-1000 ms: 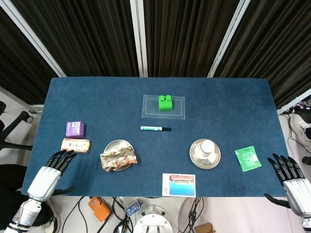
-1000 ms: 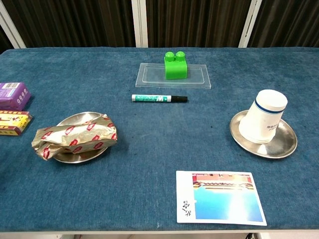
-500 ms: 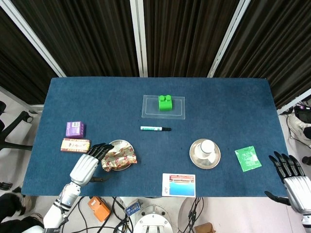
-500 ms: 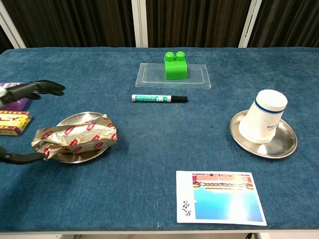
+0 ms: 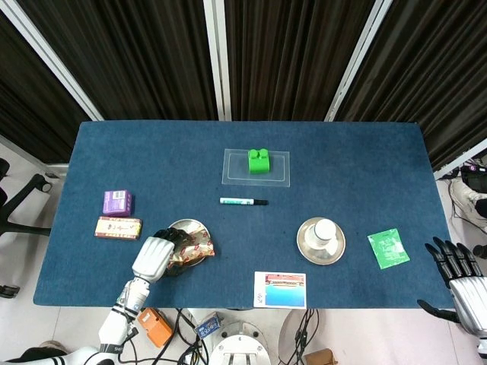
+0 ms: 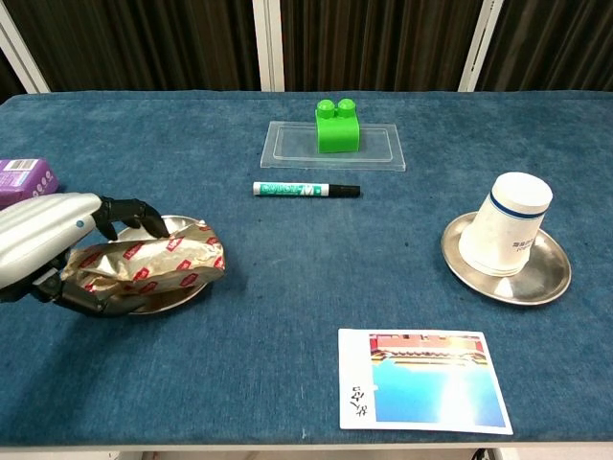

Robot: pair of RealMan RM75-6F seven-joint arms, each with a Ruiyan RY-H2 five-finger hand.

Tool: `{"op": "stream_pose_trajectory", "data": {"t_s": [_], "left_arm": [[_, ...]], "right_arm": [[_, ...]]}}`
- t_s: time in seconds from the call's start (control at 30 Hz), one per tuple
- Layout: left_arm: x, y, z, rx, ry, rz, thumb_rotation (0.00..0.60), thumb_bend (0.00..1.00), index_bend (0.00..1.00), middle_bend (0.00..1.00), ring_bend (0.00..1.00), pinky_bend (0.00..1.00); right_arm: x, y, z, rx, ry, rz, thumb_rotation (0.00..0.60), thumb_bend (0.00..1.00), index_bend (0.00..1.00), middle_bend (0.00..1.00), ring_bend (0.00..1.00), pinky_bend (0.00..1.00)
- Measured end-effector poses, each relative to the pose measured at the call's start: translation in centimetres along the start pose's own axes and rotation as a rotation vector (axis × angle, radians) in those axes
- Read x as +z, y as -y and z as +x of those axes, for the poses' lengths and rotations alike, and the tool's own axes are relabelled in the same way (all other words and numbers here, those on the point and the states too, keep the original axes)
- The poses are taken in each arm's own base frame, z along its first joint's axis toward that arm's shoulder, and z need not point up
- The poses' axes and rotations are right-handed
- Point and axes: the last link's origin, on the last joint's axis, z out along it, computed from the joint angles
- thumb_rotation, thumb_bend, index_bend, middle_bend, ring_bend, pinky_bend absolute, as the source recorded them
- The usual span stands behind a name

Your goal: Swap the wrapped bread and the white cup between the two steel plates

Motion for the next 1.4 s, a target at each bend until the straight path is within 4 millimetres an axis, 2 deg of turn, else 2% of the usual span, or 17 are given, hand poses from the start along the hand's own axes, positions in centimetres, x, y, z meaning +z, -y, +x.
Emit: {"op": "stream_pose_trajectory", "data": {"t_s": [0.2,0.37,0.47,0.63,0.83,0.9,1.0,1.13,1.2,1.4], "left_arm": [[0.9,-0.4,0.0,0.015,-0.071,0.01,0.6,0.38,0.54,0.53,0.48,0.51],[2.1,-1.7,1.2,0.011,-0.168,-0.03,0.6,0.39,0.55,0.55,0.49,0.51],[3.7,-2.8,2.1,0.007,-0.213,-0.059,0.6,0.38,0.55,0.55,0.49,0.51],[7.7,-5.7,3.2,0.008,-0.259,-0.092,0.6,0.36,0.55,0.55,0.49,0.51],[11.6,-9.1,1.8,0.05,-0.216,-0.1,0.6,0.33,0.55,0.54,0.48,0.51],[12.4,-10.1,0.7,0.073,-0.183,-0.107,0.6,0.28,0.52,0.51,0.47,0.5],[13.0,-11.1,-0.8,0.109,-0.127,-0.123,0.6,0.17,0.39,0.4,0.42,0.48],[13.4,-11.6,-1.7,0.144,-0.097,-0.145,0.6,0.06,0.12,0.18,0.23,0.39],[13.4,-11.7,-1.6,0.145,-0.108,-0.155,0.6,0.01,0.05,0.11,0.14,0.33],[12.2,-11.9,0.0,0.126,-0.165,-0.207,0.6,0.0,0.03,0.09,0.1,0.26]], "right_arm": [[0.1,-0.1,0.0,0.002,-0.001,-0.004,0.556,0.16,0.0,0.0,0.0,0.01],[0.2,0.1,-0.1,-0.003,0.008,-0.001,0.557,0.16,0.0,0.0,0.0,0.01],[0.3,0.2,-0.3,-0.006,0.015,-0.002,0.556,0.16,0.0,0.0,0.0,0.01],[0.5,0.1,-0.3,-0.005,0.018,-0.012,0.557,0.16,0.0,0.0,0.0,0.01],[0.9,-0.3,0.1,0.016,0.01,-0.024,0.557,0.16,0.0,0.0,0.0,0.01],[1.1,-0.5,0.2,0.023,0.008,-0.029,0.557,0.16,0.0,0.0,0.0,0.01],[1.4,-0.7,0.4,0.029,0.013,-0.034,0.556,0.16,0.0,0.0,0.0,0.01],[1.7,-0.6,0.3,0.026,0.023,-0.026,0.556,0.16,0.0,0.0,0.0,0.01],[1.7,-0.5,0.1,0.02,0.032,-0.019,0.556,0.16,0.0,0.0,0.0,0.01],[2.5,0.4,-0.4,0.009,0.039,0.027,0.556,0.16,0.0,0.0,0.0,0.01]]}}
